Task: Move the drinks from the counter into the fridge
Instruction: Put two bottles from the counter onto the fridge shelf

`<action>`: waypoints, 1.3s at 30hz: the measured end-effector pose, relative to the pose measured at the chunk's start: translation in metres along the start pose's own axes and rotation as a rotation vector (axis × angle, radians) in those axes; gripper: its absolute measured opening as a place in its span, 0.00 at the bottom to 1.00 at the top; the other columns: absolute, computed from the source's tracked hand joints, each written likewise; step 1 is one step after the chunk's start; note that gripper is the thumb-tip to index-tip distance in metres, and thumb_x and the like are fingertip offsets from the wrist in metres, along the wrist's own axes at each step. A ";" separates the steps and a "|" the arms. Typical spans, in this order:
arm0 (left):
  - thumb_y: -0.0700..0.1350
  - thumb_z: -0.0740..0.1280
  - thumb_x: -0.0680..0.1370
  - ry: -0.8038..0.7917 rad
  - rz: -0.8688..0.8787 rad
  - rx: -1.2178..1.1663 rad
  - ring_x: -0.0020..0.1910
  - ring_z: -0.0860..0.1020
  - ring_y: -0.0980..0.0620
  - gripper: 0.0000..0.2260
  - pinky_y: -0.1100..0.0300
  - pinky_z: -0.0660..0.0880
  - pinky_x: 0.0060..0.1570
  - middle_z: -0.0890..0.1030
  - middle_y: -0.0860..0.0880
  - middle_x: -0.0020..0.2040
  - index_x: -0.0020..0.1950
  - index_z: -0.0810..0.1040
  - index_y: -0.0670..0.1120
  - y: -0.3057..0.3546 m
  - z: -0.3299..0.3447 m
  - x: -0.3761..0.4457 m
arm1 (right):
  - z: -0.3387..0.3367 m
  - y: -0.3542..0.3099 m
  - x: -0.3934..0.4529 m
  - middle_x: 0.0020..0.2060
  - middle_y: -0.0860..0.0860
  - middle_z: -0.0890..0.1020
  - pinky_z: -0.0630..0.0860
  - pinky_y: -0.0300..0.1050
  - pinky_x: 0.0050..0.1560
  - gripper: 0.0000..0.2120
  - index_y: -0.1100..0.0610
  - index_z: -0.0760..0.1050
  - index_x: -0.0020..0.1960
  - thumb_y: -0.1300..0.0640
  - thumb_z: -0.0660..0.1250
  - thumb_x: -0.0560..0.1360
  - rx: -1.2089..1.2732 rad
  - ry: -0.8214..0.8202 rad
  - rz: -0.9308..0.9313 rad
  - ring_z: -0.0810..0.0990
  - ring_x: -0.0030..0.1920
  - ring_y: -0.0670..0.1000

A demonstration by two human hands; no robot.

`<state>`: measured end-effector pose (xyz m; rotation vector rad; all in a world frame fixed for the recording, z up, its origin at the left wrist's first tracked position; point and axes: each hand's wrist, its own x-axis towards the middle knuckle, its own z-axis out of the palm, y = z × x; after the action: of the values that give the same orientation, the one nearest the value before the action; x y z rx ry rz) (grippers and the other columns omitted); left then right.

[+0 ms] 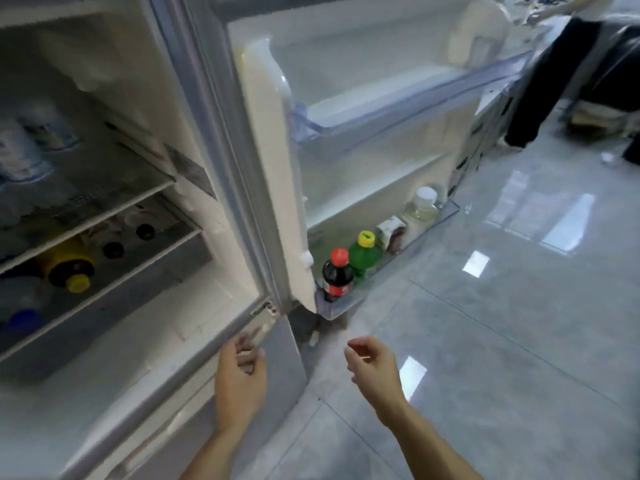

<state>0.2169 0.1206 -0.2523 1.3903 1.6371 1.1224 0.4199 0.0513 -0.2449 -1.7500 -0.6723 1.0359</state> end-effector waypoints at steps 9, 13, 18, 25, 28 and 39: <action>0.39 0.72 0.75 -0.396 -0.337 0.295 0.40 0.78 0.51 0.14 0.67 0.73 0.33 0.81 0.45 0.47 0.59 0.76 0.44 -0.087 0.035 -0.098 | -0.165 0.151 -0.074 0.39 0.55 0.82 0.73 0.43 0.30 0.02 0.58 0.79 0.47 0.60 0.70 0.76 0.091 0.298 0.452 0.77 0.34 0.52; 0.41 0.74 0.73 -0.514 -0.467 0.462 0.43 0.80 0.45 0.15 0.50 0.78 0.50 0.82 0.43 0.47 0.58 0.76 0.45 -0.110 0.034 -0.116 | -0.204 0.190 -0.106 0.42 0.56 0.81 0.74 0.44 0.34 0.04 0.57 0.77 0.50 0.59 0.70 0.76 0.123 0.376 0.604 0.79 0.39 0.54; 0.42 0.76 0.63 -0.589 -0.588 0.607 0.56 0.78 0.36 0.25 0.46 0.72 0.61 0.80 0.33 0.55 0.56 0.77 0.31 -0.119 0.046 -0.119 | -0.234 0.217 -0.136 0.37 0.55 0.78 0.72 0.44 0.34 0.04 0.61 0.77 0.48 0.60 0.70 0.76 0.167 0.475 0.740 0.75 0.34 0.54; 0.39 0.73 0.73 -0.794 -0.506 0.728 0.46 0.78 0.41 0.21 0.52 0.77 0.44 0.78 0.37 0.60 0.64 0.75 0.35 -0.100 0.123 -0.083 | -0.256 0.222 -0.152 0.39 0.55 0.79 0.75 0.47 0.39 0.04 0.59 0.77 0.48 0.59 0.70 0.77 0.194 0.634 0.870 0.77 0.37 0.55; 0.44 0.71 0.76 -0.916 -0.414 0.693 0.51 0.77 0.43 0.18 0.51 0.79 0.50 0.76 0.41 0.59 0.64 0.74 0.45 -0.085 0.177 -0.064 | -0.261 0.222 -0.150 0.40 0.56 0.80 0.76 0.47 0.40 0.05 0.59 0.78 0.49 0.58 0.70 0.77 0.194 0.684 0.909 0.78 0.38 0.55; 0.47 0.69 0.76 -1.036 -0.383 0.526 0.41 0.78 0.49 0.14 0.56 0.77 0.39 0.78 0.47 0.46 0.60 0.71 0.53 -0.028 0.348 -0.024 | -0.317 0.236 -0.109 0.41 0.61 0.81 0.77 0.48 0.38 0.08 0.65 0.78 0.45 0.59 0.72 0.75 0.236 0.740 1.049 0.79 0.38 0.59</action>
<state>0.5273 0.1555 -0.4098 1.4820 1.3078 -0.2980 0.6411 -0.2715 -0.3675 -2.0694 0.8890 0.9191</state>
